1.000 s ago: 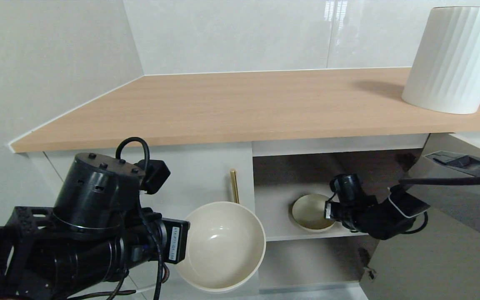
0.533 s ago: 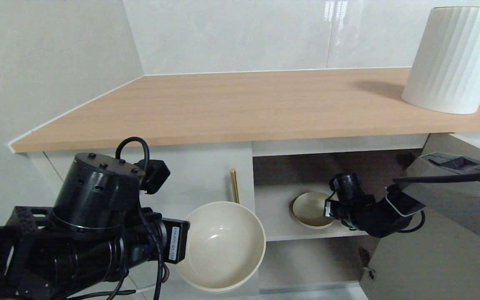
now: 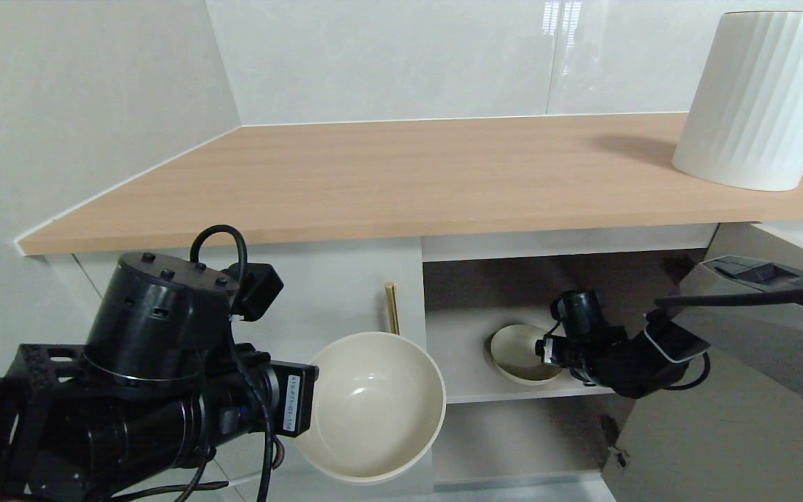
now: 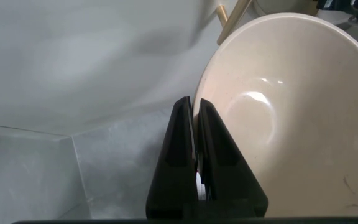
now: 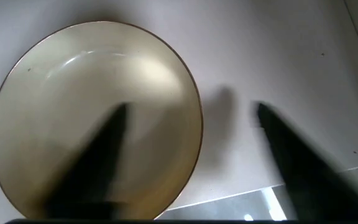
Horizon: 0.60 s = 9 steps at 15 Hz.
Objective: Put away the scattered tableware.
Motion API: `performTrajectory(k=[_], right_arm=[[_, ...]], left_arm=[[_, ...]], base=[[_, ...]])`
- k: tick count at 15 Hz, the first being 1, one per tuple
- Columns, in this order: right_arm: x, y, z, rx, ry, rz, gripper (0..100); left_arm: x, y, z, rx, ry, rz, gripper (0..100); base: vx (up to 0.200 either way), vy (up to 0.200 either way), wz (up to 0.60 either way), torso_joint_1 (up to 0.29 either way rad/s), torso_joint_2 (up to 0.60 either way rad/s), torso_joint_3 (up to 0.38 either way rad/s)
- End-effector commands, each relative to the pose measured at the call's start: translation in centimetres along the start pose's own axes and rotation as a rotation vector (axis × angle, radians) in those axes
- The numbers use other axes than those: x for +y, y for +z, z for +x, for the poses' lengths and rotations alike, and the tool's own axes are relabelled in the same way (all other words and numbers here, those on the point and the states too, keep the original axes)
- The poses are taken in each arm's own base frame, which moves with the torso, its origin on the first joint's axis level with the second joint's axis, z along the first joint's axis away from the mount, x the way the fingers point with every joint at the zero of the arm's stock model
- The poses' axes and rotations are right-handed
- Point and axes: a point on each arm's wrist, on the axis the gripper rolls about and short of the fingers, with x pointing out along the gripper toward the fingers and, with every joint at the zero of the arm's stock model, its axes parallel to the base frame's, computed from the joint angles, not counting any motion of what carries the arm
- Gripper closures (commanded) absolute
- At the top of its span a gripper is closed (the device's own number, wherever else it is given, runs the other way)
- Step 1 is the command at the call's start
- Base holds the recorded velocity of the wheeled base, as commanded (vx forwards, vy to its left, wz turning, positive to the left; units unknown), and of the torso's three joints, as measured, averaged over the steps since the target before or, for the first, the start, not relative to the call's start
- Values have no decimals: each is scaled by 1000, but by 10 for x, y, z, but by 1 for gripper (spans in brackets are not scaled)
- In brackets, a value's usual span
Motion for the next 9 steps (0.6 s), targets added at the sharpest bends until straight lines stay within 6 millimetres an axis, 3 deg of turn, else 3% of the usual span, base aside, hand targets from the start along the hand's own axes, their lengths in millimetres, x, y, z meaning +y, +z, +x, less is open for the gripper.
performTrajectory(k=[1,3,5,7,9], right_arm=[[0,2,-2,-5,2,2,0],[-1,8,-12,-17,7,10,0],[-5,17,-45,-30,36,6,0],[-3,25,-100,-58,105,-17,0],[-10,23,-149,-63,216,-147,0]], left_arm=[[0,0,0,-1,0,-1,100],[0,0,1,5,0,3,100],[0,-2,3,15,4,47,100],[-2,-4,7,28,4,95,100],[-4,-4,10,30,-2,135,100]], base=[[0,0,0,0,0,0],[0,0,0,0,0,0],[0,0,0,0,0,0],[0,0,0,0,0,0],[0,0,0,0,0,0]])
